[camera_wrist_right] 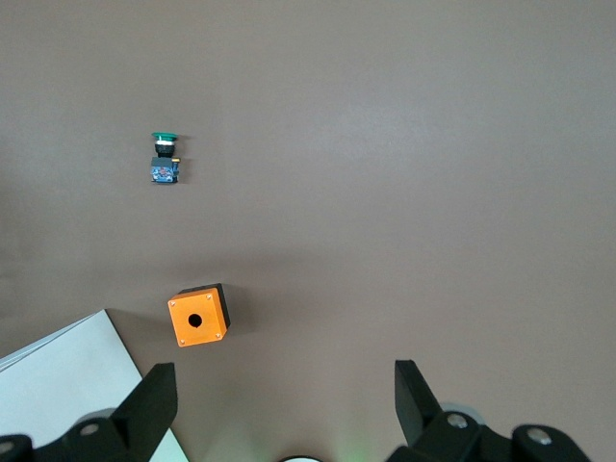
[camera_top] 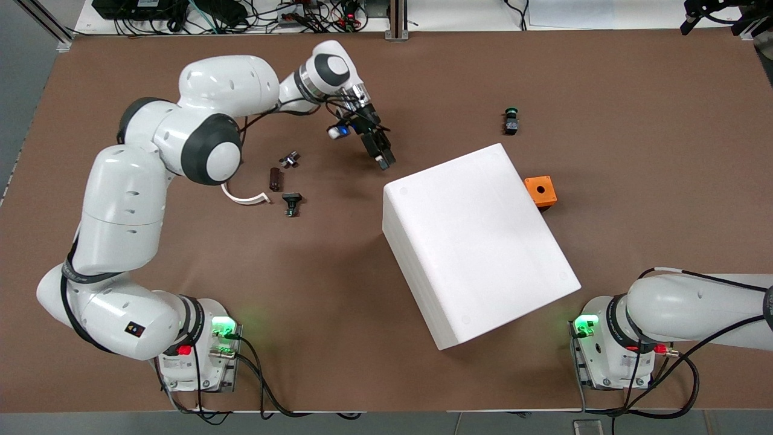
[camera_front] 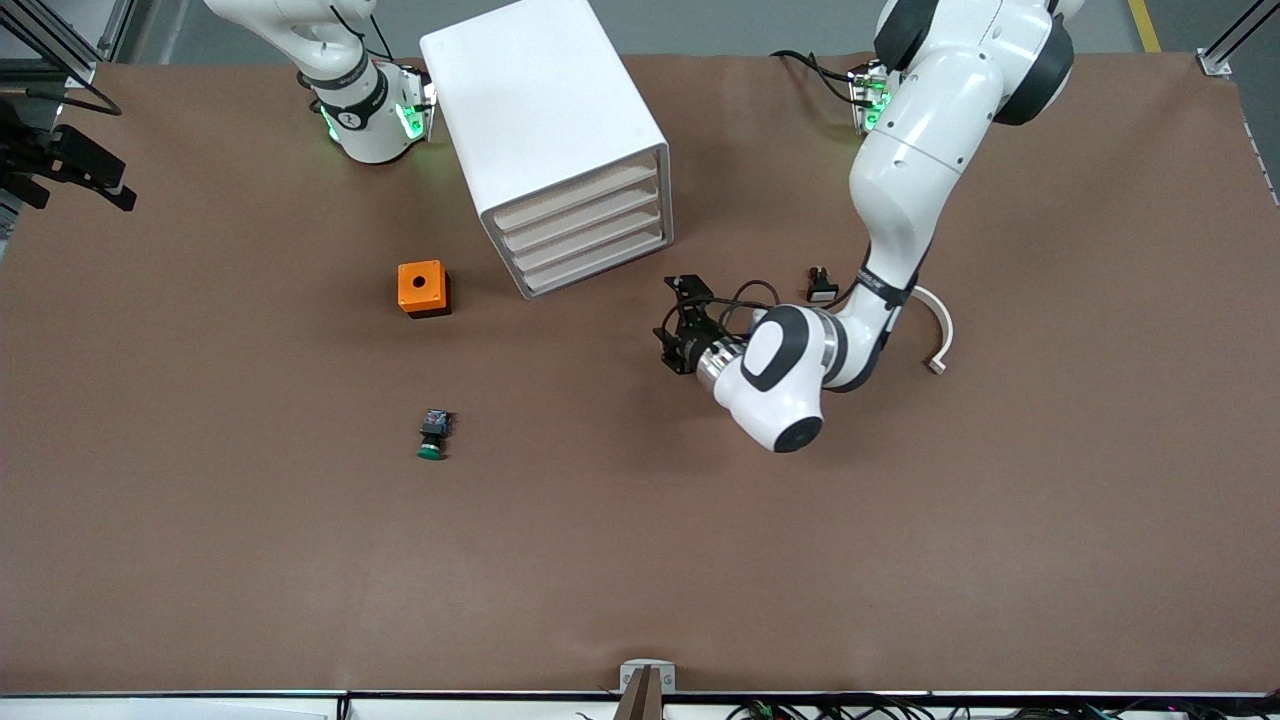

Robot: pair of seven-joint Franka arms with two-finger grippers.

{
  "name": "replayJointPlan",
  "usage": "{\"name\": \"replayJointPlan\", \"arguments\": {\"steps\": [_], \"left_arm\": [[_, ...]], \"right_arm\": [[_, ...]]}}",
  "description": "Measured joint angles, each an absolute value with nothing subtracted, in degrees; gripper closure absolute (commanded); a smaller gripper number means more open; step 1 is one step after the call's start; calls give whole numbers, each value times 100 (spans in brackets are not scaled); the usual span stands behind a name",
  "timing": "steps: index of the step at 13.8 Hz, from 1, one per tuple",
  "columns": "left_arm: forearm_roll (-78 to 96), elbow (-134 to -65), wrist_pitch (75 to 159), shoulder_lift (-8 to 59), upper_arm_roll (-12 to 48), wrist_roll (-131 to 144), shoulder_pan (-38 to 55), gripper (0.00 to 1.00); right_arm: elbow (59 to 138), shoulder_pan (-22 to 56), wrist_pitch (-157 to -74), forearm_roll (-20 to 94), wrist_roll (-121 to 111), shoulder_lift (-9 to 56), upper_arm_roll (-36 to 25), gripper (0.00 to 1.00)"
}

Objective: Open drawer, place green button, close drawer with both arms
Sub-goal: 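Grasp the top drawer's front edge with the left gripper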

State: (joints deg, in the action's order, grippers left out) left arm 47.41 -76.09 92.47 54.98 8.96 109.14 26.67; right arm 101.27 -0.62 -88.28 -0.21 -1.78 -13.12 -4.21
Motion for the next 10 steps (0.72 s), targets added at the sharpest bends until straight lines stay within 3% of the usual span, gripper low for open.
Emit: {"name": "replayJointPlan", "arguments": {"steps": [3,7,10], "left_arm": [[5030,-7602,9128,5770,1167,11413,2712,3],[5307,-7597,8970,5828,1192,11905,2851,24],[5375,-7599,8934,5864,1192,12036,2913,31]], "right_arm": [[10127,-61,-8828,-21,-178,-1312,-410,0],[10127,-61,-8927,-21,-257,-1312,-407,0],[10127,-61,-8934,-21,-291,-1311,-407,0]]}}
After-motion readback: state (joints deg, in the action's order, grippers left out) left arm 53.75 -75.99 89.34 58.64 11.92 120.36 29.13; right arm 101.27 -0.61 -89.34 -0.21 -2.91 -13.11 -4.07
